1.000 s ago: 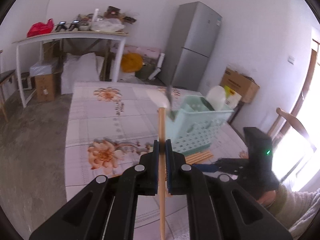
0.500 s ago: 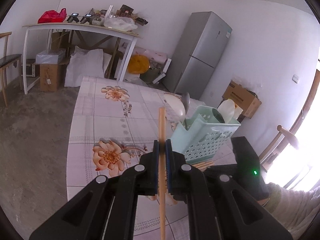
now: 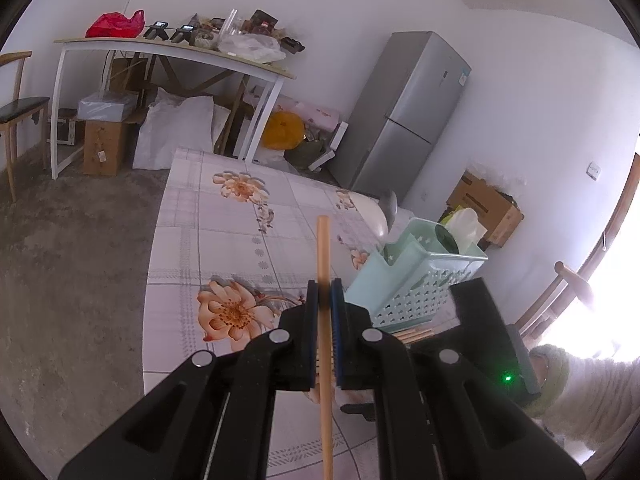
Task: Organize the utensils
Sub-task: 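Lift the chopstick with the left tool while the right tool grasps another chopstick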
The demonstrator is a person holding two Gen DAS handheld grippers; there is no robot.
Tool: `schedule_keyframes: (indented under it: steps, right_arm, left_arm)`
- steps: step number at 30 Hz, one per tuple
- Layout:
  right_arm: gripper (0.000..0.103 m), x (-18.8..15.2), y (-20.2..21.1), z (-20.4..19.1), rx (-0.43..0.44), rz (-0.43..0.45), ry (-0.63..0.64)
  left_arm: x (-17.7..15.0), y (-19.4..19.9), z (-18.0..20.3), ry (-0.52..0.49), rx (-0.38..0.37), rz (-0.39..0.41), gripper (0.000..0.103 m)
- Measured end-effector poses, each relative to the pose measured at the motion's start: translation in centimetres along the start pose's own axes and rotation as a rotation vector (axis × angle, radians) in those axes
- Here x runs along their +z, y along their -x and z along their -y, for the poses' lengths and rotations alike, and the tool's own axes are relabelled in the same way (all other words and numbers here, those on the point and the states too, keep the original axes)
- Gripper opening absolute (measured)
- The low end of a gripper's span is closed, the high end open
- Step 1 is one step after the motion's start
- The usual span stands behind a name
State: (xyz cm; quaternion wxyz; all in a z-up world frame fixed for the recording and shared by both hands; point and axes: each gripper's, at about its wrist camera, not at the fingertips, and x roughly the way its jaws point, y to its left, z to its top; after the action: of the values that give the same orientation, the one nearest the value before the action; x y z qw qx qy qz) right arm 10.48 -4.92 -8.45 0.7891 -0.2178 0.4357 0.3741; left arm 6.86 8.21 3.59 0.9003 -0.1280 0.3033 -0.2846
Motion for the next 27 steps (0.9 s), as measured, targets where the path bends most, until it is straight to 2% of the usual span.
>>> schedule_keyframes:
  steps: [11, 17, 21, 25, 27]
  right_arm:
    - [0.019, 2.4, -0.8, 0.3, -0.006, 0.046, 0.025]
    - [0.02, 2.3, -1.3, 0.3, 0.037, 0.006, 0.025]
    - [0.019, 2.4, -1.3, 0.1, 0.032, -0.011, 0.042]
    - [0.005, 2.6, -1.0, -0.7, 0.02, 0.03, 0.043]
    - [0.005, 2.3, -0.5, -1.0, 0.009, 0.061, 0.039]
  left_arm:
    - [0.2, 0.7, -1.4, 0.024, 0.024, 0.022, 0.005]
    - [0.0, 0.9, -1.9, 0.035, 0.028, 0.023, 0.005]
    - [0.1, 0.9, -1.9, 0.035, 0.027, 0.026, 0.005]
    - [0.1, 1.2, -1.8, 0.037, 0.029, 0.037, 0.005]
    - [0.1, 1.5, -1.6, 0.036, 0.031, 0.046, 0.005]
